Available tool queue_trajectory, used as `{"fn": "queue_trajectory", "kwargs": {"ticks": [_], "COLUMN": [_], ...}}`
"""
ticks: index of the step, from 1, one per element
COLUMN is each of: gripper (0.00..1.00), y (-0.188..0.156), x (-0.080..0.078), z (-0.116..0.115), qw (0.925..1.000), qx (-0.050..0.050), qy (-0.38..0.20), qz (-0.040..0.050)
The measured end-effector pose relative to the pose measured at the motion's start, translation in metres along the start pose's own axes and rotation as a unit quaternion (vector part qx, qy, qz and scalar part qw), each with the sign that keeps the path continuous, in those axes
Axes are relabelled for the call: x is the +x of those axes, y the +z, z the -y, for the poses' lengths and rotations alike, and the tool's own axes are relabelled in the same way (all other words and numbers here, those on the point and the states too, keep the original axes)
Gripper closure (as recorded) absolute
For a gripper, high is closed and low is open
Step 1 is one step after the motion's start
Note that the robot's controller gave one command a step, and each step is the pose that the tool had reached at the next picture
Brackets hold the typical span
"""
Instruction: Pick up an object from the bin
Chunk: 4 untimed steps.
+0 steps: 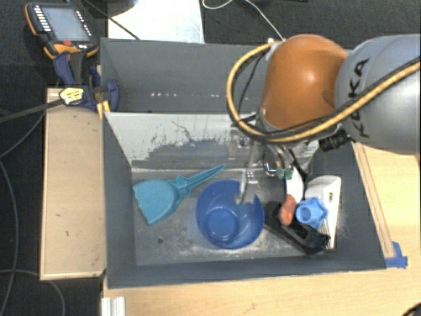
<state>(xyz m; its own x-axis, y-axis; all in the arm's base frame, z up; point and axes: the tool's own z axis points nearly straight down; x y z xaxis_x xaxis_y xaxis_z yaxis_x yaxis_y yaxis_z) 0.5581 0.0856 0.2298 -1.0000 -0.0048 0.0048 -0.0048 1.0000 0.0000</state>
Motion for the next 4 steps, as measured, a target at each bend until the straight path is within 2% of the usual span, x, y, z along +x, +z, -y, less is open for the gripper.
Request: {"fn": "queue_trajectory", "kwargs": {"ticks": [1,2,3,4], "gripper": [0.0,0.0,0.0,0.0], "y": [-0.005,0.137,0.158,0.159], "x": [-0.001,-0.033,-0.026,-0.026], "z": [0.001,0.054,0.056,0.028], "qw": [1.0,0.9989,1.0,0.9876], "qx": [-0.001,0.0,-0.001,-0.002], "qy": [0.002,-0.047,0.002,0.157], "qz": [0.0043,0.004,0.0051,0.0063]}}
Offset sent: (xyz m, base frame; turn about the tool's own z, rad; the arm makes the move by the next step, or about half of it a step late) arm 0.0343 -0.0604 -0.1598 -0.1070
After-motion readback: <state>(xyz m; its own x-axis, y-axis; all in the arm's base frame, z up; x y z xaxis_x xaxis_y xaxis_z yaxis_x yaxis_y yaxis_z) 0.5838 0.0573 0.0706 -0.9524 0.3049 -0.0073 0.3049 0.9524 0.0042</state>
